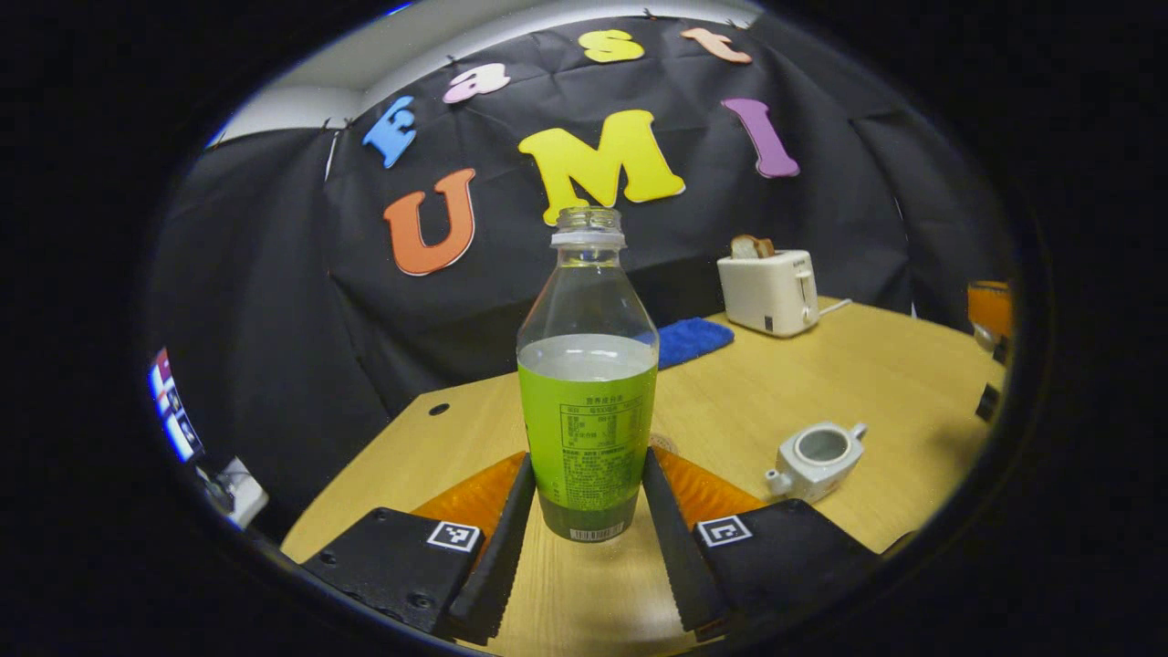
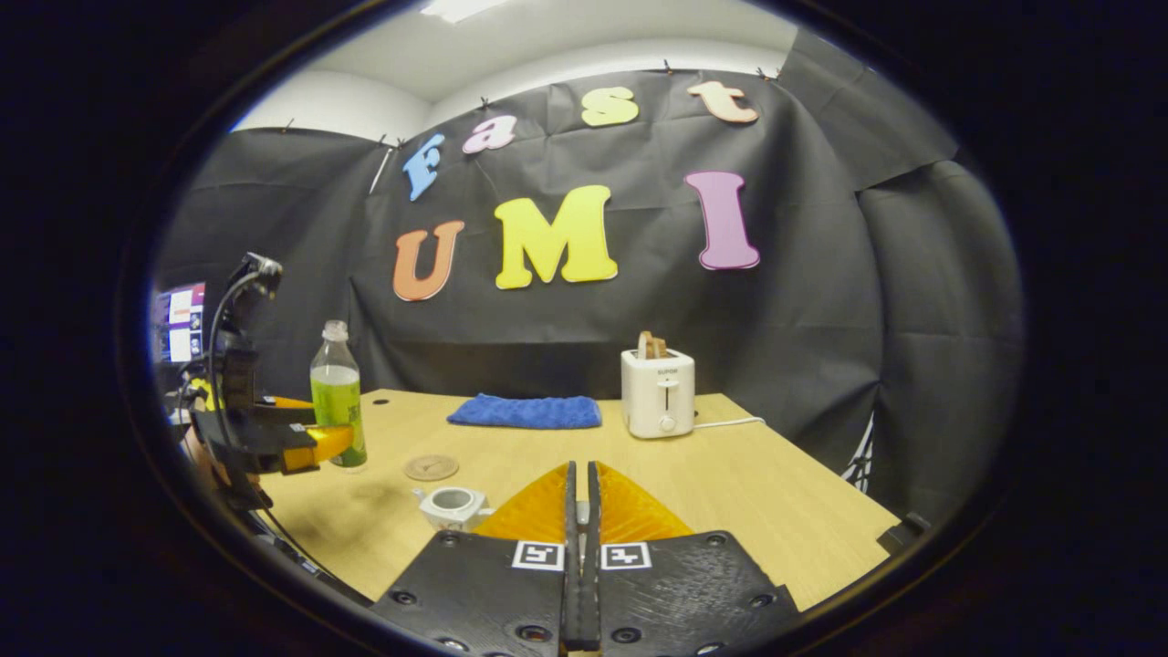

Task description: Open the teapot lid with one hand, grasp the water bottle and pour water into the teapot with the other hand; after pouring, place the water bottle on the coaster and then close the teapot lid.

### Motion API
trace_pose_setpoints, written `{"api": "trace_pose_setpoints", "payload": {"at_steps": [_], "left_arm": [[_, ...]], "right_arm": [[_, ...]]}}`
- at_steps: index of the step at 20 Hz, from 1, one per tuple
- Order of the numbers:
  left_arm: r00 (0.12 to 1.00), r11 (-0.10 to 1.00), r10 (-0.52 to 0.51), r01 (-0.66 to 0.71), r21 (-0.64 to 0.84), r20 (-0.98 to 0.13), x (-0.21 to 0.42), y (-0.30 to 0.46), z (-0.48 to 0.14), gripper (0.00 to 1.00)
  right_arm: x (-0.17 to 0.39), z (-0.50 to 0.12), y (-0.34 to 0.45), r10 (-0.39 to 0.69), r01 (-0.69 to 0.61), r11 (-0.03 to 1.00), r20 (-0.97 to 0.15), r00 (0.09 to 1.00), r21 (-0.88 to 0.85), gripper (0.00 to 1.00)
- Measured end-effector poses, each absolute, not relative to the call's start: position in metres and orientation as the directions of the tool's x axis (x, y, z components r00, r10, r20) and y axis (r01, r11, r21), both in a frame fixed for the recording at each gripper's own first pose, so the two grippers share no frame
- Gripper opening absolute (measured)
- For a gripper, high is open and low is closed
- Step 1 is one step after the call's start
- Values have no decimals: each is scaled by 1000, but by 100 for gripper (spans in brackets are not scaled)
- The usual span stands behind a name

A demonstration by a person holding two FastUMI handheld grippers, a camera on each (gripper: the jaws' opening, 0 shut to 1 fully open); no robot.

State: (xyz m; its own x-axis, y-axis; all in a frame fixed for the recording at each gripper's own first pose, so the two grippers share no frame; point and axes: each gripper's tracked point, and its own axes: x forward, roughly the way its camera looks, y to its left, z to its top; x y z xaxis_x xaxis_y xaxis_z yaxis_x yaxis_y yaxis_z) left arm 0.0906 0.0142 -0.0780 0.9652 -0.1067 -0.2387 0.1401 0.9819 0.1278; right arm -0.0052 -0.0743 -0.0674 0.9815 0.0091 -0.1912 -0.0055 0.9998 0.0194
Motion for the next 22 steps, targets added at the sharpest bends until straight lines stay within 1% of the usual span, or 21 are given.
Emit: {"api": "trace_pose_setpoints", "payload": {"at_steps": [4,6,9,11,15,18,22], "left_arm": [[972,990,-141,138,-29,-187,117,11,-58,71],[973,989,-146,139,-52,-178,130,8,-54,71],[980,991,-134,128,-48,-148,149,10,-52,71],[977,989,-143,135,-59,-157,161,5,-60,71],[961,985,-166,150,-87,-222,180,-5,-89,72],[950,985,-169,157,-67,-263,186,-10,-106,72],[943,983,-182,174,-52,-279,190,-18,-118,73]], "right_arm": [[-2,-73,-72,-4,7,1000,-206,979,11,0],[-1,-78,-70,-6,8,1000,-213,977,7,0],[5,-87,-66,0,2,1000,-229,973,9,0],[10,-95,-64,5,-1,1000,-245,969,13,0],[19,-108,-65,8,-3,1000,-269,963,20,0],[25,-119,-67,8,-1,1000,-291,957,24,0],[29,-126,-65,17,-12,1000,-305,952,17,0]]}}
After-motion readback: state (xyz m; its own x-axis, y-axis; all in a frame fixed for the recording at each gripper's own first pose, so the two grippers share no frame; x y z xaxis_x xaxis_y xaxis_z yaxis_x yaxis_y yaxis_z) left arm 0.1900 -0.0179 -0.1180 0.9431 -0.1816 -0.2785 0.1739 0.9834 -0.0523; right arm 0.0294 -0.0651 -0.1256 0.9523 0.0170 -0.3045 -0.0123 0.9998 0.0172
